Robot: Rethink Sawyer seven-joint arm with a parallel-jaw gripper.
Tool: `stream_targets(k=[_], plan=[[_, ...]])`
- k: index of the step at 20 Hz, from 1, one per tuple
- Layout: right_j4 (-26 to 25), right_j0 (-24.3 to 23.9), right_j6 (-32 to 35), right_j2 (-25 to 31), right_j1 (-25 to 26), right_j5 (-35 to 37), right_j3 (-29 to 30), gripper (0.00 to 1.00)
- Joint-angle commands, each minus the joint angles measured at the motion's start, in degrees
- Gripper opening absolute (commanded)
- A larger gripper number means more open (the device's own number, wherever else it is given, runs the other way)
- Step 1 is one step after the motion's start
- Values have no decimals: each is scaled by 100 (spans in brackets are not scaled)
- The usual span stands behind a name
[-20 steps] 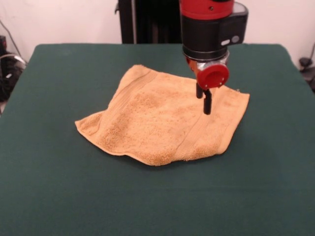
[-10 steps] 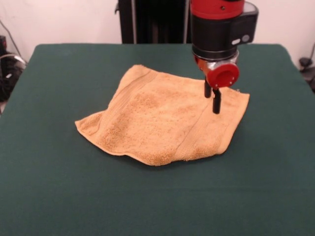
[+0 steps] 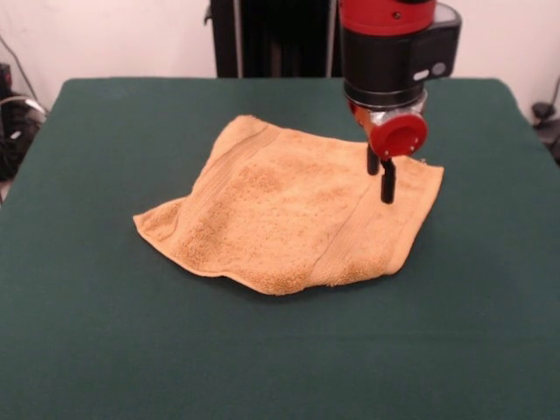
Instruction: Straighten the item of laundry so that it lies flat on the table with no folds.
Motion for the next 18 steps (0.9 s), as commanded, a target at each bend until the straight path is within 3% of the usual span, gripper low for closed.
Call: stream_targets(k=[1,18], plan=[[410,65,1296,820,278,-281,620,100],[432,45,1231,882,242,-395,746,100]])
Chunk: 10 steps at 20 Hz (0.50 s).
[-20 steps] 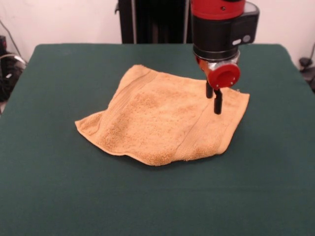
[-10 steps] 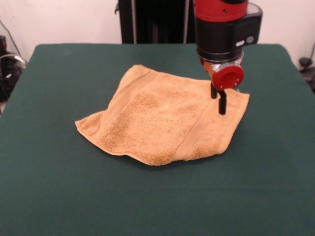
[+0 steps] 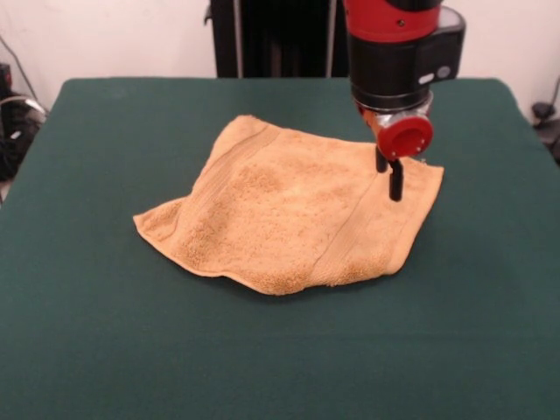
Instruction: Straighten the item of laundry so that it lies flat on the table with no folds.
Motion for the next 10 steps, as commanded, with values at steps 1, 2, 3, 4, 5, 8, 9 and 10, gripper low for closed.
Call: stream_targets(k=[1,2,3,4,5,8,9,10], plan=[[351,65,1242,733,245,-381,557,100],[349,75,1254,721,243,-367,553,100],[331,98,1289,672,256,-304,496,100],[336,89,1277,688,251,-306,504,100],[341,78,1267,700,250,-323,511,100],[357,45,1242,736,257,-353,534,100],[355,34,1237,735,271,-346,519,100],[344,43,1246,717,286,-353,501,100]])
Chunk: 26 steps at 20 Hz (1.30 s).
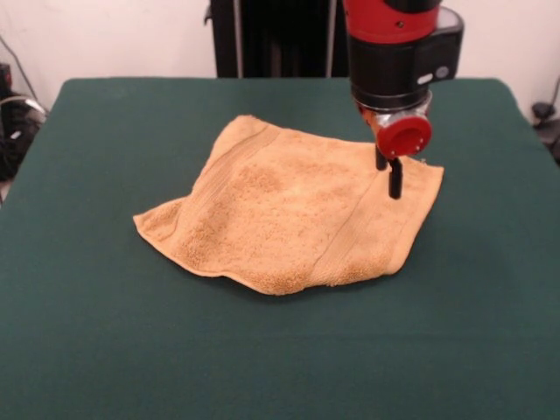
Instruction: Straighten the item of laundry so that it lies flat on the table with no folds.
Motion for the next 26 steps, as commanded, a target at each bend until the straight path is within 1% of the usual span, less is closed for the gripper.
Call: stream_targets(k=[1,10,13,15,17,20,26], plan=[[346,37,1235,714,291,-379,441,100],[383,25,1224,789,281,-482,512,100],[510,-120,1131,1099,275,-863,693,100],[426,21,1253,937,359,-880,629,100],[482,-20,1283,1095,435,-1101,691,100],[498,181,1515,927,600,-1076,570,100],[607,155,1501,1099,682,-1314,602,100]])
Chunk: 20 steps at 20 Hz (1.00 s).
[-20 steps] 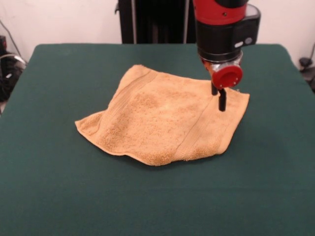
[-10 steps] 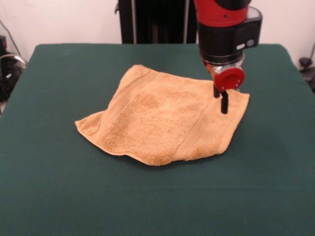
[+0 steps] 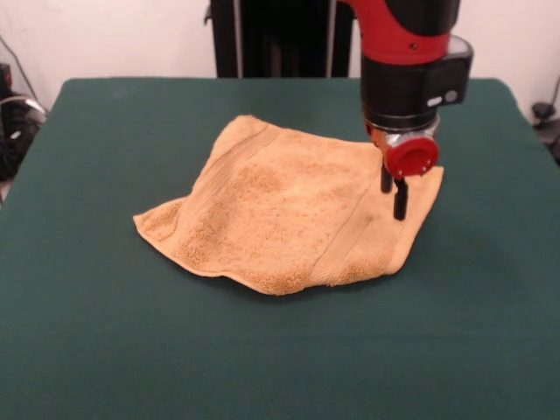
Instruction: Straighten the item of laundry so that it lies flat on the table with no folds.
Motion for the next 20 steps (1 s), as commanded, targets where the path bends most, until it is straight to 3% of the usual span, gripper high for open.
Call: stream_targets(k=[1,20], plan=[[442,86,1463,843,543,-468,469,100],[240,-529,1119,1455,697,-898,615,100]])
